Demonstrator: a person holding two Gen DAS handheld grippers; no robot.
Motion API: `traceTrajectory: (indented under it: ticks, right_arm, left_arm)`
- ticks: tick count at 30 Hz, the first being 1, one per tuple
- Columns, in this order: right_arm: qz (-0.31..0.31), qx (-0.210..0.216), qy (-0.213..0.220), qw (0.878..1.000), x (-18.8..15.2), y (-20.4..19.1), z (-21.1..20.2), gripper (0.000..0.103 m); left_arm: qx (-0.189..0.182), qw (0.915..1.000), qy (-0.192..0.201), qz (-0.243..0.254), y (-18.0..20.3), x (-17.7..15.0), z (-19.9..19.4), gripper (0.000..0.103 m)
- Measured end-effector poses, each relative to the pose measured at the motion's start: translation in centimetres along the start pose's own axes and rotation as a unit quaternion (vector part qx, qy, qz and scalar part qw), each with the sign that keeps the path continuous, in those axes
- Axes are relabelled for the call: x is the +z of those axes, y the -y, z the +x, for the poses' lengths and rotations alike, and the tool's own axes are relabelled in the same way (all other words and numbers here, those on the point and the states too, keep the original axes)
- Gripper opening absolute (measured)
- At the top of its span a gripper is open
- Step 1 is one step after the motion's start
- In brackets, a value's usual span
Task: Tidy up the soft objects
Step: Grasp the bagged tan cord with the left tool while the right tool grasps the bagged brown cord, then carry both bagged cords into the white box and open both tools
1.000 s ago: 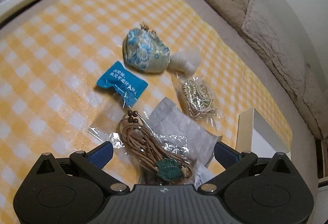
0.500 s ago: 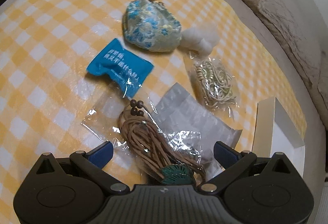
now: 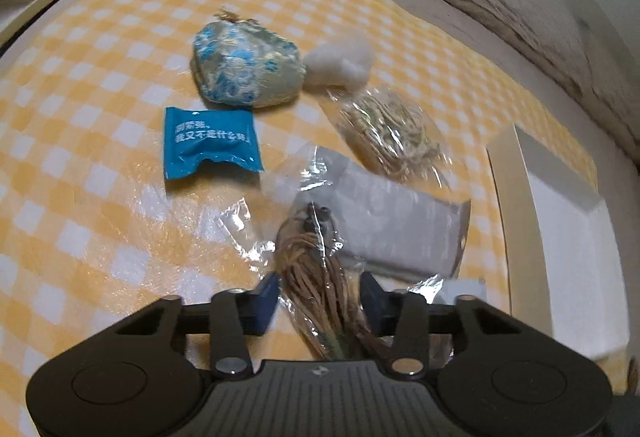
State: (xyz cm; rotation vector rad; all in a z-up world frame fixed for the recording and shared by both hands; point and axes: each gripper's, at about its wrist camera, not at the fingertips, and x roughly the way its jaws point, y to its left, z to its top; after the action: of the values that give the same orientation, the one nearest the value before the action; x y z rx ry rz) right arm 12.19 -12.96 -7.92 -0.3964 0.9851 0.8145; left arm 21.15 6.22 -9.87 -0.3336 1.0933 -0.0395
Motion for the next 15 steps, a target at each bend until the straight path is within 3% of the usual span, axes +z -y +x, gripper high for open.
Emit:
traceTrajectory:
  ticks: [9,13,15]
  right_arm:
    - [0.019,-0.027,0.041,0.999,-1.5,1.0,-3.8,0.026]
    - [0.033,-0.046,0.067,0.996,-1.4,1.9,-5.4,0.026]
    - [0.037,-0.052,0.075,0.995,-1.2,2.3,-5.7,0.026]
  left_arm:
    - [0.015,0.9951,0.001,0.098,1.6,-2.0,-0.6,0.035]
    - [0.032,0.995,-0.003,0.095,1.9,-2.5,-0.5,0.047]
    - [0.039,0.9933,-0.003,0.109,2.5,-2.9,-0.4,0.048]
